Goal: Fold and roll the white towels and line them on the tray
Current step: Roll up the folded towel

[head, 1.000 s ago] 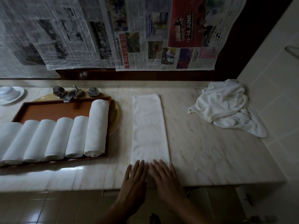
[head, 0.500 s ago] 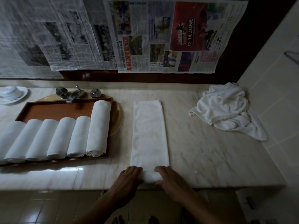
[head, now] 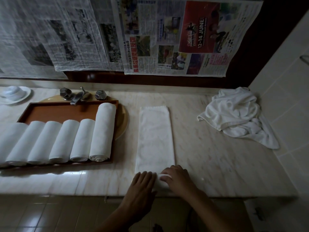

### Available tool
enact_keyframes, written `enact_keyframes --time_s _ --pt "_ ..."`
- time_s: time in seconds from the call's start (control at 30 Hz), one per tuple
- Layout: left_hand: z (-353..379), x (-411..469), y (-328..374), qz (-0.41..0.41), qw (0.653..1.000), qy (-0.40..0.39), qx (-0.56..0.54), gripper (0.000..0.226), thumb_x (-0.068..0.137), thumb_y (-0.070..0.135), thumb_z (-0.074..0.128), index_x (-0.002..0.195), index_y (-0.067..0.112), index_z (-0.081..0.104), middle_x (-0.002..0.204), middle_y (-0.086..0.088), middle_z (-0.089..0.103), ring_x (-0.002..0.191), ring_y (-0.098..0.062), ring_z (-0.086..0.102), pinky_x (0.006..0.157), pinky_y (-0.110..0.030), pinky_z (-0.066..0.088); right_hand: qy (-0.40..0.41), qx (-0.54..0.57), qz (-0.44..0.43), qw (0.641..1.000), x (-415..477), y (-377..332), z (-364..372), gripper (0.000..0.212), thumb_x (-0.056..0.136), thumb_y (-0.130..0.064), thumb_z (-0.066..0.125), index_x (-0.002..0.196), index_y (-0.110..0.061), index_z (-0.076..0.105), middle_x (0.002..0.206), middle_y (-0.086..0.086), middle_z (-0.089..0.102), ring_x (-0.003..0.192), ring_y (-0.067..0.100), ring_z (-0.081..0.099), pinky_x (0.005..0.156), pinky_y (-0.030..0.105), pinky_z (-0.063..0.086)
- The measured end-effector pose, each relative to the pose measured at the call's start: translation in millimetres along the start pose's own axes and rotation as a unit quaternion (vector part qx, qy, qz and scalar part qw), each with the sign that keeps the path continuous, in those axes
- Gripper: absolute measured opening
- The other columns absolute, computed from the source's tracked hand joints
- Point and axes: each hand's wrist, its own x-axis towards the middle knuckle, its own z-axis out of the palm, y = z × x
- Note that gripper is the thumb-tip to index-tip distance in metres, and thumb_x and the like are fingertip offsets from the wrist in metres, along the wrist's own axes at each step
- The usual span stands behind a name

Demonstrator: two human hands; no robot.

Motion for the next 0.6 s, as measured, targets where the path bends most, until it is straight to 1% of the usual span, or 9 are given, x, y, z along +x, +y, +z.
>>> enact_keyframes --time_s 0.03,0.1,0.2,0.27,0.3,0.37,0.43,0.5,0.6 --pt "1 1 2 -0.004 1.0 -0.013 0.008 0.061 0.094 0.049 0.044 0.145 0.016 0.049 0.143 -0.004 0.058 0.129 -0.022 0.058 0.111 -0.045 0.047 0.019 0.027 0.007 0.999 2 0 -2 0.03 0.099 -0.049 0.057 0.12 -0.031 0.067 0.121 -0.006 0.063 0.116 0.017 0.053 0.1 0.038 0.042" --pt "4 6 0 -0.005 0.999 -0.006 0.041 0.064 0.094 0.047 0.045 0.147 0.011 0.05 0.145 -0.008 0.058 0.132 -0.025 0.058 0.111 -0.045 0.044 0.063 0.057 0.01 0.996 6 -1 -3 0.031 0.097 -0.043 0.063 0.125 -0.029 0.062 0.126 -0.007 0.059 0.119 0.015 0.052 0.101 0.033 0.043" --pt "3 17 -7 -0.001 0.998 -0.005 0.058 0.07 0.095 0.05 0.046 0.153 0.013 0.039 0.151 -0.008 0.05 0.136 -0.026 0.051 0.116 -0.045 0.039 0.111 0.069 -0.023 0.991 28 -4 -7 0.039 0.104 -0.033 0.055 0.143 -0.027 0.053 0.146 -0.003 0.05 0.135 0.017 0.044 0.112 0.03 0.038" --pt "-2 26 -13 0.0 0.998 -0.013 0.062 0.074 0.093 0.055 0.047 0.155 0.017 0.033 0.152 -0.006 0.045 0.137 -0.026 0.045 0.118 -0.045 0.036 0.098 0.076 -0.045 0.991 56 -10 -13 0.043 0.107 -0.034 0.048 0.15 -0.029 0.048 0.158 -0.002 0.04 0.145 0.017 0.033 0.119 0.03 0.028" --pt "-6 28 -12 0.001 0.998 -0.019 0.054 0.073 0.092 0.058 0.047 0.153 0.019 0.035 0.149 -0.005 0.045 0.134 -0.025 0.045 0.116 -0.044 0.038 0.082 0.06 -0.066 0.993 69 -14 -15 0.045 0.107 -0.036 0.046 0.152 -0.032 0.045 0.162 -0.002 0.035 0.15 0.017 0.027 0.121 0.031 0.022" --pt "-12 36 -17 0.009 0.999 -0.013 0.033 0.063 0.089 0.061 0.048 0.141 0.024 0.046 0.137 -0.001 0.05 0.119 -0.023 0.049 0.104 -0.04 0.045 0.03 -0.008 -0.112 0.993 105 -19 -11 0.049 0.108 -0.041 0.042 0.156 -0.037 0.037 0.168 -0.003 0.022 0.156 0.02 0.013 0.124 0.036 0.011" --pt "-16 43 -20 0.017 1.0 -0.011 0.022 0.055 0.088 0.063 0.049 0.13 0.028 0.05 0.127 0.003 0.051 0.108 -0.02 0.049 0.093 -0.038 0.045 -0.014 -0.093 -0.131 0.987 137 -19 -2 0.054 0.107 -0.05 0.034 0.159 -0.044 0.021 0.171 -0.008 0.004 0.158 0.021 -0.003 0.126 0.049 0.003" --pt "-15 47 -23 0.024 1.0 -0.007 0.011 0.053 0.089 0.065 0.048 0.128 0.03 0.05 0.123 0.006 0.05 0.103 -0.018 0.047 0.09 -0.036 0.043 -0.002 -0.14 -0.131 0.981 165 -18 2 0.059 0.105 -0.06 0.024 0.159 -0.048 0.006 0.171 -0.011 -0.007 0.157 0.021 -0.011 0.123 0.059 0.0" --pt "-11 51 -26 0.032 0.999 -0.004 0.01 0.053 0.085 0.064 0.051 0.125 0.029 0.051 0.118 0.006 0.051 0.098 -0.018 0.047 0.086 -0.038 0.046 0.056 -0.157 -0.129 0.978 202 -24 -4 0.062 0.102 -0.068 0.014 0.159 -0.047 0.007 0.171 -0.009 0.0 0.158 0.024 -0.003 0.122 0.063 0.005"
